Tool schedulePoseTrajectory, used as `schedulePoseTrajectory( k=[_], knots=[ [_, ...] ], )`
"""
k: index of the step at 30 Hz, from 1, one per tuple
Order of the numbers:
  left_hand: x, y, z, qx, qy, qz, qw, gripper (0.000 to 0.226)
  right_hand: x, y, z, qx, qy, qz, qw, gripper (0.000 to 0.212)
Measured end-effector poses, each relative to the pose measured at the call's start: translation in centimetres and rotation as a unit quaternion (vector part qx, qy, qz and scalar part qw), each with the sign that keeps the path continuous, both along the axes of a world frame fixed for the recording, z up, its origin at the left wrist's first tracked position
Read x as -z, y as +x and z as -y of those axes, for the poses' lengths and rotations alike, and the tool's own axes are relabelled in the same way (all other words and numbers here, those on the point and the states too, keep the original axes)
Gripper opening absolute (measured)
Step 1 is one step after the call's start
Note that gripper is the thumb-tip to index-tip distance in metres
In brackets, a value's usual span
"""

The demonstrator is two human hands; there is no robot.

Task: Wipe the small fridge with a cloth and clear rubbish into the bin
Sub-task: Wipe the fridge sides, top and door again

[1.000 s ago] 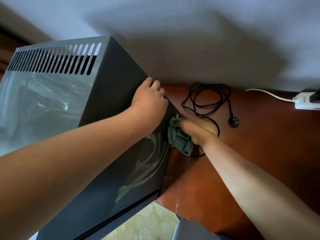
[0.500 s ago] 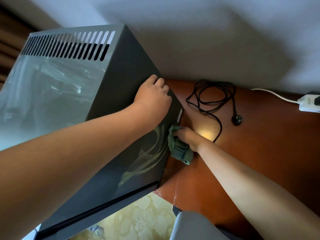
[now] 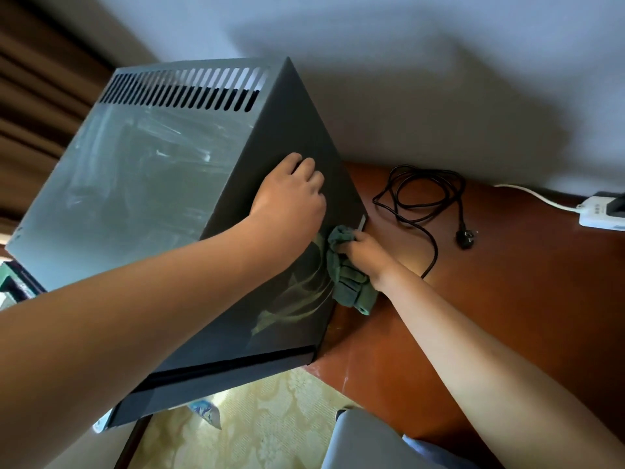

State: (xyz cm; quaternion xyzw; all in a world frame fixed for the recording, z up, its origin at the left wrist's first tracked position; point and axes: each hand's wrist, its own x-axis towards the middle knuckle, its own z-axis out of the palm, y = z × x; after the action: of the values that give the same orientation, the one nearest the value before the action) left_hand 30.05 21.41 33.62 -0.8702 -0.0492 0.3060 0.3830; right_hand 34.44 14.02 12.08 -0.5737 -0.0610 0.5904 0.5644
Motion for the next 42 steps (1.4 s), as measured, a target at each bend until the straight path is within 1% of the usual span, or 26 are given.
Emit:
schedulePoseTrajectory(
  k=[5, 8, 11, 13, 15, 19, 22, 23, 25, 27, 29, 31, 35, 38, 41, 42],
  knots=[
    [-1.3, -0.8, 0.4, -0.001, -0.003, 0.027, 1.000, 0.047, -5.0, 1.9, -0.7, 0.050, 0.083, 0.087, 0.992, 0.038],
    [-1.8, -1.3, 0.6, 0.012, 0.003, 0.044, 0.999, 0.045, -4.3, 1.6, -0.5, 0.069, 0.056, 0.122, 0.989, 0.039],
    [-2.1, -2.1, 0.7, 0.016, 0.008, 0.051, 0.999, 0.045, -1.9, 0.0, 0.2, 0.027, 0.015, 0.099, 0.995, 0.044],
    [-2.3, -2.3, 0.8, 0.014, 0.006, 0.049, 0.999, 0.047, -3.0, -1.3, 1.2, 0.003, 0.000, 0.096, 0.995, 0.045],
    [-2.5, -2.5, 0.9, 0.011, 0.002, 0.049, 0.999, 0.048, -5.5, -2.2, 1.6, -0.002, 0.015, 0.117, 0.993, 0.047],
    [-2.8, -2.8, 0.7, 0.020, -0.002, 0.068, 0.997, 0.045, -8.8, -1.3, 1.1, 0.023, 0.084, 0.157, 0.984, 0.051],
    [-3.1, -3.3, 0.7, 0.024, -0.007, 0.077, 0.997, 0.044, -7.9, -0.6, 0.7, 0.033, 0.055, 0.218, 0.974, 0.052],
    [-3.2, -3.5, 0.8, 0.023, -0.007, 0.079, 0.997, 0.044, -7.1, -0.9, 0.8, 0.031, 0.033, 0.203, 0.978, 0.051],
    [-3.2, -3.8, 0.9, 0.021, -0.007, 0.077, 0.997, 0.044, -5.5, -2.0, 1.1, 0.020, -0.002, 0.125, 0.992, 0.050],
    [-3.1, -4.0, 1.1, 0.018, -0.005, 0.072, 0.997, 0.045, -5.0, -3.5, 1.7, -0.004, -0.011, 0.078, 0.997, 0.051],
    [-3.1, -3.9, 1.3, 0.017, 0.003, 0.066, 0.998, 0.046, -6.0, -4.8, 2.2, -0.015, 0.003, 0.068, 0.998, 0.051],
    [-3.2, -3.4, 1.4, 0.021, 0.013, 0.063, 0.998, 0.046, -7.6, -4.8, 2.2, -0.013, 0.036, 0.069, 0.997, 0.050],
    [-3.6, -2.7, 1.4, 0.030, 0.010, 0.074, 0.997, 0.038, -9.3, -2.2, 0.9, 0.027, 0.087, 0.074, 0.993, 0.043],
    [-3.8, -3.1, 1.4, 0.038, 0.007, 0.083, 0.996, 0.034, -7.9, -2.0, 0.8, 0.068, 0.055, 0.043, 0.995, 0.041],
    [-3.7, -3.9, 1.2, 0.038, -0.001, 0.079, 0.996, 0.033, -6.4, -4.5, 1.8, 0.045, -0.011, 0.006, 0.999, 0.045],
    [-3.7, -4.1, 1.2, 0.037, -0.001, 0.082, 0.996, 0.034, -6.6, -5.6, 2.2, 0.034, -0.014, -0.003, 0.999, 0.044]
  ],
)
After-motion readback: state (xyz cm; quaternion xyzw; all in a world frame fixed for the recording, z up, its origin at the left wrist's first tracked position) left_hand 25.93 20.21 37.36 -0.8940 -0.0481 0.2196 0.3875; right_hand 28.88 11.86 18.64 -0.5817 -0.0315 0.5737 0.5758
